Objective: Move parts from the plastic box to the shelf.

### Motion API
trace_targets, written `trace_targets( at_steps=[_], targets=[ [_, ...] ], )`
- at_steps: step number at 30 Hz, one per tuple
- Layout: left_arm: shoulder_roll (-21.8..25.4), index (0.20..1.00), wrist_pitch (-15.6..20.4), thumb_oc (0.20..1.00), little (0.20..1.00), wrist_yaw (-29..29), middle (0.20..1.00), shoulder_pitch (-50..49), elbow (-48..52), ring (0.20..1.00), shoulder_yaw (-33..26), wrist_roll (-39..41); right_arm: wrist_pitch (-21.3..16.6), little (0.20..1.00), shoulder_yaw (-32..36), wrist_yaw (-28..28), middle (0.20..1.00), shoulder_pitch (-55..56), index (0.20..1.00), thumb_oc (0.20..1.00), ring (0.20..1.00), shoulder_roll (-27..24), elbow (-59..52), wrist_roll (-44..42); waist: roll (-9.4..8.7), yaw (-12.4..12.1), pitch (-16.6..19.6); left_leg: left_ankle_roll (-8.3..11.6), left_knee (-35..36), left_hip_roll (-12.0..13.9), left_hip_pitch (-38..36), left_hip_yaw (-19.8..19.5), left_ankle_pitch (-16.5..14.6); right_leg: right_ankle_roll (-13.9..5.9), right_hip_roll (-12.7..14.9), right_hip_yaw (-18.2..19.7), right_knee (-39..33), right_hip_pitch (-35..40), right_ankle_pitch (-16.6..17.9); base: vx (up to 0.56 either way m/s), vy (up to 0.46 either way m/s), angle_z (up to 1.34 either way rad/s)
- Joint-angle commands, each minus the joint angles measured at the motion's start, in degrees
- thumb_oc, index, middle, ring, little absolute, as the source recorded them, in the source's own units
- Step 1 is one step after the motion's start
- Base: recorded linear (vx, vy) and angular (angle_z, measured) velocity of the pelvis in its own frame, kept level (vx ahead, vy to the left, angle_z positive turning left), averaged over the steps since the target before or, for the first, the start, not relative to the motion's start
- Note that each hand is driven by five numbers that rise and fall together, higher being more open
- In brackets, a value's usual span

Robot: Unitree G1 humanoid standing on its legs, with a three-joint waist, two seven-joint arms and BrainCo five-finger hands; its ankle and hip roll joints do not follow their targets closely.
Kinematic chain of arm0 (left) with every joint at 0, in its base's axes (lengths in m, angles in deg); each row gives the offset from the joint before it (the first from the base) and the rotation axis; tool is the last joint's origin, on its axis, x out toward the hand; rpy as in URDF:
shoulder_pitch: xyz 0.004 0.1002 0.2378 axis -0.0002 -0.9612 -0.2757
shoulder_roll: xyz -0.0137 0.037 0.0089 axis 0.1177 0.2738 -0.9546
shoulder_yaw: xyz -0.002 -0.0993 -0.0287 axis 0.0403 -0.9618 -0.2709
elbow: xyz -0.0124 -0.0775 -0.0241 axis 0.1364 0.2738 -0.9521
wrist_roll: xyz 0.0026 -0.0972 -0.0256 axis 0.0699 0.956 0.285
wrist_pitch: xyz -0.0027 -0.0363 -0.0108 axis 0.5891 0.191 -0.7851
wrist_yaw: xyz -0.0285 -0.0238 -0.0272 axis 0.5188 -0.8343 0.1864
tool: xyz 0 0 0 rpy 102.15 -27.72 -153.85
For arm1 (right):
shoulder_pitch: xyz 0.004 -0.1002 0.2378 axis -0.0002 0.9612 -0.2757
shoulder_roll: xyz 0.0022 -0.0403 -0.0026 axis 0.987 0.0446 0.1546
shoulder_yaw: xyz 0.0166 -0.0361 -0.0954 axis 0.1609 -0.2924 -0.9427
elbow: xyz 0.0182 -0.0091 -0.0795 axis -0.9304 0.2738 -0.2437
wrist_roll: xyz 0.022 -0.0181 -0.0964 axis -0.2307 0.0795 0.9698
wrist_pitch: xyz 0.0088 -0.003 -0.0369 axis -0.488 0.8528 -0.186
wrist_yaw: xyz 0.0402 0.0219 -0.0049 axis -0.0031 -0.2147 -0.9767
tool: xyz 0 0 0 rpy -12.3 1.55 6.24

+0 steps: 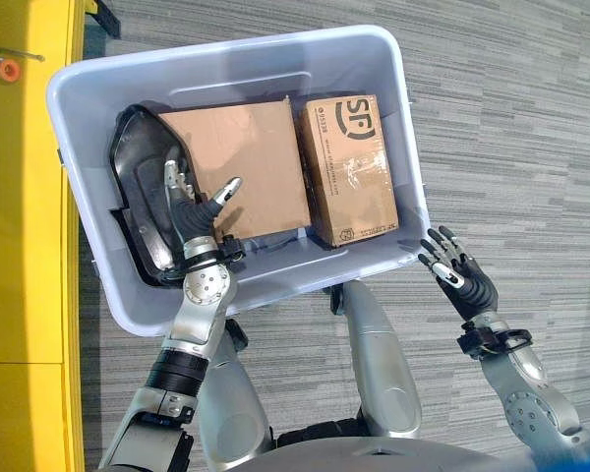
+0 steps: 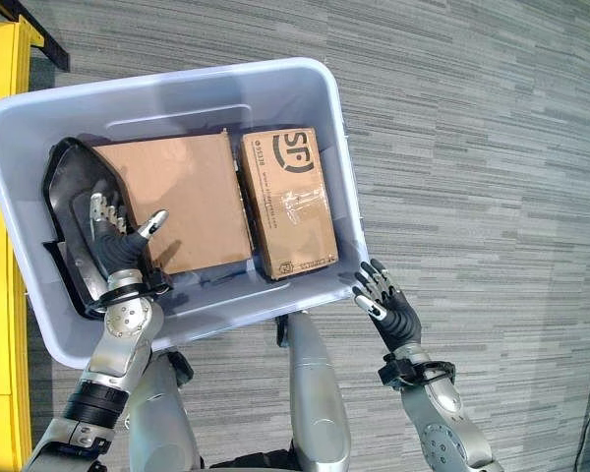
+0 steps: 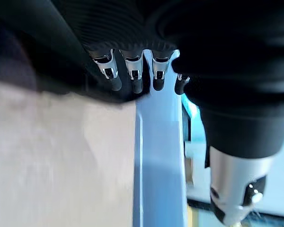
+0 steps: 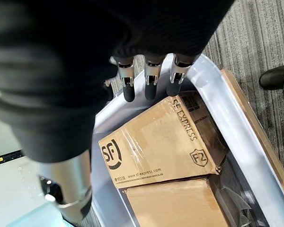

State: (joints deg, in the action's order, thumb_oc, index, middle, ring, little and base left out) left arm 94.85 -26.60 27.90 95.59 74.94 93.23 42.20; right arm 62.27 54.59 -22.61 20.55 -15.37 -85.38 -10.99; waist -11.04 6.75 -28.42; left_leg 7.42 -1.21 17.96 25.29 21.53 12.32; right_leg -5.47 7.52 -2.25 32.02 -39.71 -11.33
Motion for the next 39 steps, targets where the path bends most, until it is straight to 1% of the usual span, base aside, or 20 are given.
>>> trace_targets(
  at_steps=[1, 6, 12, 13, 14, 17, 19, 21, 22, 23, 24, 25, 26, 31, 33, 34, 36, 37, 38, 39],
  targets=[
    [3.89, 1.0, 3.98, 1.0, 1.0, -5.51, 1.0, 1.0, 1.54, 1.0, -5.6, -5.18, -2.45, 1.0, 2.98, -0.59, 1.0, 3.22, 1.0, 1.0, 1.0, -0.05, -2.34, -1.47, -3.0, 1.07, 1.37, 6.46, -5.66, 7.01, -4.6, -3.45, -3.64, -4.76, 2.78, -0.26, -24.03, 10.96, 18.45, 0.0, 0.0, 0.0],
    [4.41, 1.0, 3.77, 1.0, 1.0, -7.85, 1.0, 0.79, 0.81, 1.0, -7.54, -6.06, -2.44, 1.0, 3.06, -0.55, 1.0, 3.22, 1.0, 1.0, 1.0, -0.08, -2.14, -1.32, -3.13, 0.91, 1.64, 6.4, -5.88, 6.99, -3.77, -3.96, -3.73, -4.63, 2.8, -0.53, -24.08, 10.8, 18.37, 0.0, -0.002, 0.03],
    [5.08, 1.0, 2.44, 1.0, 1.0, -8.58, 1.0, 2.56, -5.04, 1.0, -6.67, -5.91, -2.49, 1.0, 2.61, -0.59, 1.0, 2.32, 1.0, 1.0, 1.0, -0.2, -1.83, -1.77, -3.7, 1.19, 1.94, 6.29, -6.35, 7.14, -2.22, -4.63, -3.79, -4.58, 2.58, -0.76, -24.06, 10.04, 18.44, 0.0, -0.004, 0.04],
    [5.2, 1.0, 1.99, 1.0, 1.0, -9.15, 1.0, 3.81, -8.1, 1.0, -6.38, -5.2, -2.5, 1.0, 2.4, -0.71, 1.0, 2.18, 1.0, 1.0, 1.0, -0.36, -1.91, -1.85, -4.13, 1.41, 2.05, 6.32, -6.39, 7.29, -1.6, -4.68, -3.76, -4.58, 2.39, -0.66, -24.13, 9.58, 18.6, -0.01, -0.01, 0.07],
    [5.23, 1.0, 2.08, 1.0, 1.0, -9.14, 1.0, 3.94, -8.26, 1.0, -6.34, -5.15, -2.51, 1.0, 2.41, -0.72, 1.0, 2.15, 1.0, 1.0, 1.0, -0.35, -1.9, -1.86, -4.13, 1.41, 2.07, 6.32, -6.42, 7.29, -1.53, -4.7, -3.77, -4.57, 2.39, -0.66, -24.12, 9.53, 18.6, -0.02, -0.016, 0.06],
    [5.95, 1.0, 1.32, 1.0, 1.0, -9.56, 1.0, 6.95, -14.37, 1.0, -5.56, -3.17, -2.53, 1.0, 1.92, -0.67, 1.0, 2.08, 1.0, 1.0, 1.0, -0.57, -1.8, -2.2, -4.91, 2.0, 2.21, 6.36, -6.85, 7.55, -0.08, -5.11, -3.83, -4.59, 2.11, -0.78, -24.08, 8.52, 18.76, 0.0, 0.0, 0.0],
    [7.55, 1.0, 0.38, 1.0, 1.0, -7.65, 1.0, 12.15, -24.9, 1.0, -3.95, 1.47, -2.54, 1.0, 0.85, -1.18, 1.0, 2.03, 1.0, 1.0, 1.0, -1.36, -2.13, -2.5, -5.65, 3.04, 2.37, 6.34, -7.44, 7.86, 1.38, -5.48, -3.97, -4.61, 1.77, -0.65, -23.98, 7.46, 18.92, -0.01, -0.004, -0.02],
    [8.18, 1.0, 0.17, 1.0, 1.0, -7.09, 1.0, 13.48, -27.19, 1.0, -3.37, 1.94, -2.59, 1.0, 0.74, -1.43, 1.0, 2.03, 1.0, 1.0, 1.0, -1.62, -2.21, -2.37, -5.77, 3.29, 2.39, 6.3, -7.65, 7.91, 1.76, -5.52, -4.11, -4.59, 1.73, -0.57, -23.89, 7.17, 18.92, 0.0, 0.0, 0.0],
    [8.87, 1.0, -0.47, 1.0, 1.0, -6.0, 1.0, 16.11, -31.61, 1.0, -2.06, 3.31, -2.55, 1.0, 0.37, -1.66, 1.0, 1.95, 1.0, 1.0, 1.0, -2.05, -2.13, -2.15, -6.01, 3.85, 2.47, 6.31, -7.91, 8.01, 2.15, -5.4, -4.26, -4.61, 1.49, -0.47, -23.82, 6.68, 19.06, 0.0, 0.0, 0.0],
    [8.93, 1.0, -0.36, 1.0, 1.0, -5.92, 1.0, 16.31, -31.83, 1.0, -1.99, 3.41, -2.55, 1.0, 0.4, -1.66, 1.0, 1.91, 1.0, 1.0, 1.0, -2.0, -2.12, -2.15, -6.02, 3.81, 2.44, 6.31, -7.94, 8.02, 2.21, -5.41, -4.27, -4.61, 1.49, -0.47, -23.81, 6.63, 19.06, -0.02, 0.032, 0.02],
    [9.08, 1.0, -1.04, 1.0, 1.0, -4.39, 1.0, 19.0, -35.73, 1.0, -0.42, 4.45, -2.57, 1.0, -0.04, -2.03, 1.0, 1.85, 1.0, 1.0, 1.0, -2.39, -2.4, -2.14, -6.15, 4.46, 2.64, 6.34, -8.24, 8.12, 2.5, -5.35, -4.44, -4.68, 1.43, -0.33, -23.79, 6.27, 19.24, 0.0, 0.0, 0.0],
    [9.12, 1.0, -0.95, 1.0, 1.0, -4.31, 1.0, 19.19, -35.94, 1.0, -0.35, 4.54, -2.57, 1.0, 0.01, -2.04, 1.0, 1.82, 1.0, 1.0, 1.0, -2.36, -2.39, -2.15, -6.14, 4.42, 2.6, 6.34, -8.26, 8.12, 2.55, -5.36, -4.45, -4.68, 1.42, -0.33, -23.78, 6.24, 19.24, -0.02, 0.037, -0.04],
    [8.85, 1.0, -1.56, 1.0, 1.0, -2.61, 1.0, 20.78, -38.94, 1.0, 0.82, 5.33, -2.61, 1.0, -0.2, -2.3, 1.0, 1.7, 1.0, 1.0, 1.0, -2.78, -2.4, -1.99, -6.2, 4.82, 2.68, 6.26, -8.52, 8.09, 2.68, -5.31, -4.76, -4.73, 1.4, -0.05, -23.61, 5.87, 19.31, -0.01, 0.02, -0.08],
    [7.19, 1.0, -3.09, 1.0, 1.0, 0.3, 1.0, 24.58, -44.97, 1.0, 3.77, 5.73, -2.44, 1.0, -0.79, -2.82, 1.0, 1.01, 1.0, 1.0, 1.0, -3.48, -1.98, -1.86, -6.04, 5.7, 3.13, 6.19, -8.93, 8.08, 2.88, -5.15, -5.16, -4.76, 1.43, 0.45, -23.4, 5.28, 19.37, -0.01, 0.024, -0.05],
    [5.57, 1.0, -3.62, 1.0, 1.0, 1.57, 1.0, 25.03, -44.88, 1.0, 5.93, 4.55, -2.42, 1.0, -0.86, -2.98, 1.0, 0.71, 1.0, 1.0, 1.0, -3.47, -2.03, -1.84, -5.76, 6.0, 3.37, 6.14, -9.12, 7.91, 3.05, -5.1, -5.3, -4.79, 1.52, 0.6, -23.25, 5.08, 19.42, -0.01, 0.03, 0.04],
    [3.72, 1.0, -4.08, 1.0, 1.0, 3.01, 1.0, 23.85, -42.94, 1.0, 8.68, 1.91, -2.35, 1.0, -0.65, -3.14, 1.0, 0.46, 1.0, 1.0, 1.0, -3.57, -2.08, -1.73, -5.36, 6.07, 3.49, 6.01, -9.08, 7.69, 3.0, -5.03, -5.36, -4.76, 1.63, 0.78, -23.23, 5.07, 19.41, 0.0, 0.027, 0.04],
    [2.7, 1.0, -4.33, 1.0, 1.0, 3.56, 1.0, 22.88, -41.58, 1.0, 9.82, 0.73, -2.29, 1.0, -0.56, -3.31, 1.0, 0.48, 1.0, 1.0, 1.0, -3.55, -2.06, -1.66, -5.09, 5.98, 3.51, 5.94, -9.13, 7.58, 2.96, -5.03, -5.37, -4.75, 1.67, 0.82, -23.18, 5.07, 19.42, 0.0, 0.008, 0.02],
    [1.06, 1.0, -4.53, 1.0, 1.0, 5.06, 1.0, 21.01, -38.86, 1.0, 12.36, -1.64, -2.3, 1.0, -0.28, -3.5, 1.0, 0.2, 1.0, 1.0, 1.0, -3.49, -2.09, -1.65, -4.55, 5.82, 3.41, 5.84, -8.92, 7.35, 2.73, -4.93, -5.31, -4.79, 1.88, 0.84, -23.18, 5.16, 19.46, 0.0, 0.0, 0.0],
    [1.04, 1.0, -4.57, 1.0, 1.0, 5.04, 1.0, 20.94, -38.79, 1.0, 12.37, -1.67, -2.3, 1.0, -0.26, -3.51, 1.0, 0.26, 1.0, 1.0, 1.0, -3.49, -2.09, -1.65, -4.54, 5.79, 3.43, 5.84, -8.9, 7.35, 2.7, -4.91, -5.31, -4.79, 1.88, 0.86, -23.19, 5.17, 19.47, 0.0, 0.0, 0.0],
    [-0.12, 1.0, -5.06, 1.0, 1.0, 6.98, 1.0, 18.59, -36.85, 1.0, 14.97, -4.05, -2.07, 1.0, 0.08, -3.68, 1.0, 0.15, 1.0, 1.0, 1.0, -3.24, -1.92, -1.87, -4.1, 5.47, 3.36, 5.77, -8.72, 7.23, 2.48, -4.88, -5.16, -4.75, 1.96, 0.89, -23.18, 5.26, 19.47, 0.0, 0.006, 0.05]
  ],
)
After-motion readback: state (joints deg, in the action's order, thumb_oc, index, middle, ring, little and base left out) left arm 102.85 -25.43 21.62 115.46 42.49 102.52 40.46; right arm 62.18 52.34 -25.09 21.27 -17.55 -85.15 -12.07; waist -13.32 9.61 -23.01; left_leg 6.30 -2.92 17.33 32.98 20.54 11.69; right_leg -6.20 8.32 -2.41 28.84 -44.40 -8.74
